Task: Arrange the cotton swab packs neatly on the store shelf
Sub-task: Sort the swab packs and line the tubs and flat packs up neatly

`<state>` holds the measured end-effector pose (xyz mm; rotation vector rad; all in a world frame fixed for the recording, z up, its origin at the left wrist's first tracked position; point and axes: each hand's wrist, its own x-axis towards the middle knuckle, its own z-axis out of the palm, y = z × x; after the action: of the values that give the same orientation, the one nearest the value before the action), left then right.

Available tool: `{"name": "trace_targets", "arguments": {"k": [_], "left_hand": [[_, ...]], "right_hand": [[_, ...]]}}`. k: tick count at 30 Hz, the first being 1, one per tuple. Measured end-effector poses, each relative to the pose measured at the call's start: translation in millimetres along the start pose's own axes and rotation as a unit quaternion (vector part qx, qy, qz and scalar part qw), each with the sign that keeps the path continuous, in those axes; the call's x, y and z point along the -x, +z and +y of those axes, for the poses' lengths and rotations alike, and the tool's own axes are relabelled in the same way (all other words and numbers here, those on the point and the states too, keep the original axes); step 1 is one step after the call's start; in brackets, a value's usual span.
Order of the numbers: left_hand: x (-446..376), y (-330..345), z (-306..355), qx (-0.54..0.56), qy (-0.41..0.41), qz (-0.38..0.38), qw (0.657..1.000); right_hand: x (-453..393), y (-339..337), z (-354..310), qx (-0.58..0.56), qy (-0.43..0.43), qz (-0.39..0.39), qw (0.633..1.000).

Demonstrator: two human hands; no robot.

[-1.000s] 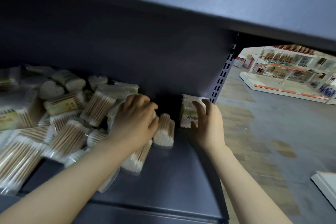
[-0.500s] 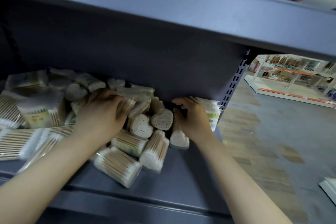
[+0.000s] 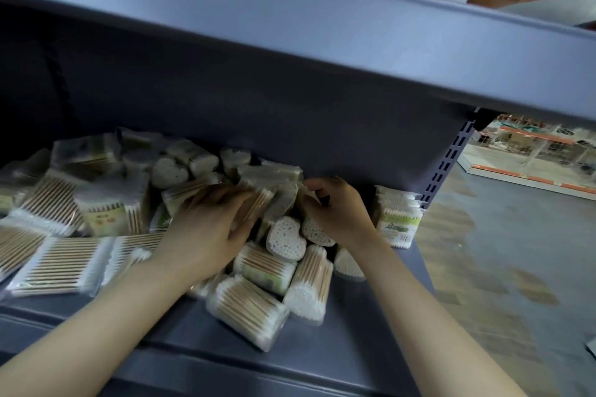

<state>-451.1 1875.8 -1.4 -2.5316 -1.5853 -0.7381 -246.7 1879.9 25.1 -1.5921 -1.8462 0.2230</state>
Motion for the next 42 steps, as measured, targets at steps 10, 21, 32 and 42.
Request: {"name": "trace_targets", "arguments": {"k": [10, 21, 32, 42], "left_hand": [[-15.6, 7.0, -3.7, 0.034, 0.014, -0.039, 0.999], [-21.3, 3.2, -11.5, 0.055, 0.035, -0.018, 0.998], [-21.0, 1.0, -9.7, 0.053, 0.027, -0.019, 0.998], [-21.9, 1.6, -12.9, 0.070, 0.029, -0.003, 0.997]], "right_hand": [[-11.7, 3.2, -6.4, -0.010, 0.030, -0.063, 0.998], [-2.2, 8.4, -26.5, 0.050, 0.004, -0.114, 0.992], [-2.0, 17.9, -24.7, 0.126, 0.034, -0.127, 0.983], [4.1, 21.3, -31.3, 0.178, 0.058, -0.153, 0.970]]}}
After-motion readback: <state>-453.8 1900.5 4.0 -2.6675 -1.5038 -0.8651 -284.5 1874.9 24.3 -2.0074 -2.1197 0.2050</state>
